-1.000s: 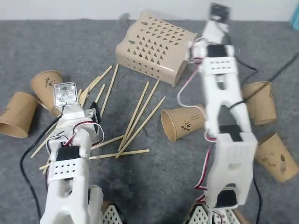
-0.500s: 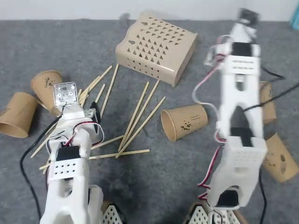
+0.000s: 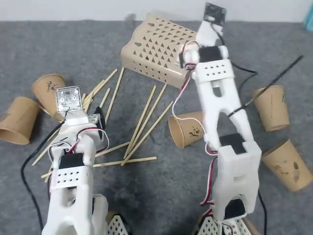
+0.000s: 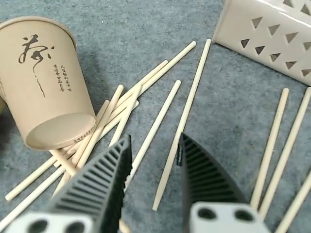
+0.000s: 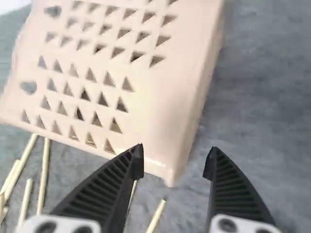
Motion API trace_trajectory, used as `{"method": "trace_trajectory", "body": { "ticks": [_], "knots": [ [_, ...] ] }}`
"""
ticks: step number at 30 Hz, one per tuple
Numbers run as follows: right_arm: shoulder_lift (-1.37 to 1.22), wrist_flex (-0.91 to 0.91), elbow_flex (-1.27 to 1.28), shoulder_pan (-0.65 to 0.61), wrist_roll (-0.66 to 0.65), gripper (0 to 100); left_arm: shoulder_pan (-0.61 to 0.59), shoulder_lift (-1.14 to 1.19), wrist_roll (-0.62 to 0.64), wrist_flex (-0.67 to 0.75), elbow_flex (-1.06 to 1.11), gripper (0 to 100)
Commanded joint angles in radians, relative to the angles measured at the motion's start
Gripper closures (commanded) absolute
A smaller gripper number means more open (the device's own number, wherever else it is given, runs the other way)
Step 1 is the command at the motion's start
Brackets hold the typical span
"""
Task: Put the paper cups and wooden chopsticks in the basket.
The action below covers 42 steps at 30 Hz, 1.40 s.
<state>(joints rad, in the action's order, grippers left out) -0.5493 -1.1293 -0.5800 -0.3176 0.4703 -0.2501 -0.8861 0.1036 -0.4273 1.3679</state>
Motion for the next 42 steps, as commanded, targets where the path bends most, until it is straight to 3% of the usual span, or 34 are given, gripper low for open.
{"method": "trace_trajectory", "body": {
  "ticks": [1,11,25,36,42],
  "knots": [
    [-0.024,0.071,-0.023,-0.035,0.012,78.6,-0.008,0.003,0.006,0.023,-0.002,85],
    [-0.079,0.097,-0.025,-0.033,0.012,79.0,-0.008,0.002,0.006,0.023,-0.002,85],
    [-0.082,0.091,-0.026,0.081,0.181,79.0,-0.008,0.002,0.006,0.023,-0.002,85],
    [-0.082,0.097,-0.023,0.045,0.19,79.0,-0.008,0.002,0.006,0.023,-0.002,85],
    [-0.074,0.101,-0.028,0.024,0.318,79.0,-0.008,0.002,0.006,0.023,-0.002,85]
  ]
}}
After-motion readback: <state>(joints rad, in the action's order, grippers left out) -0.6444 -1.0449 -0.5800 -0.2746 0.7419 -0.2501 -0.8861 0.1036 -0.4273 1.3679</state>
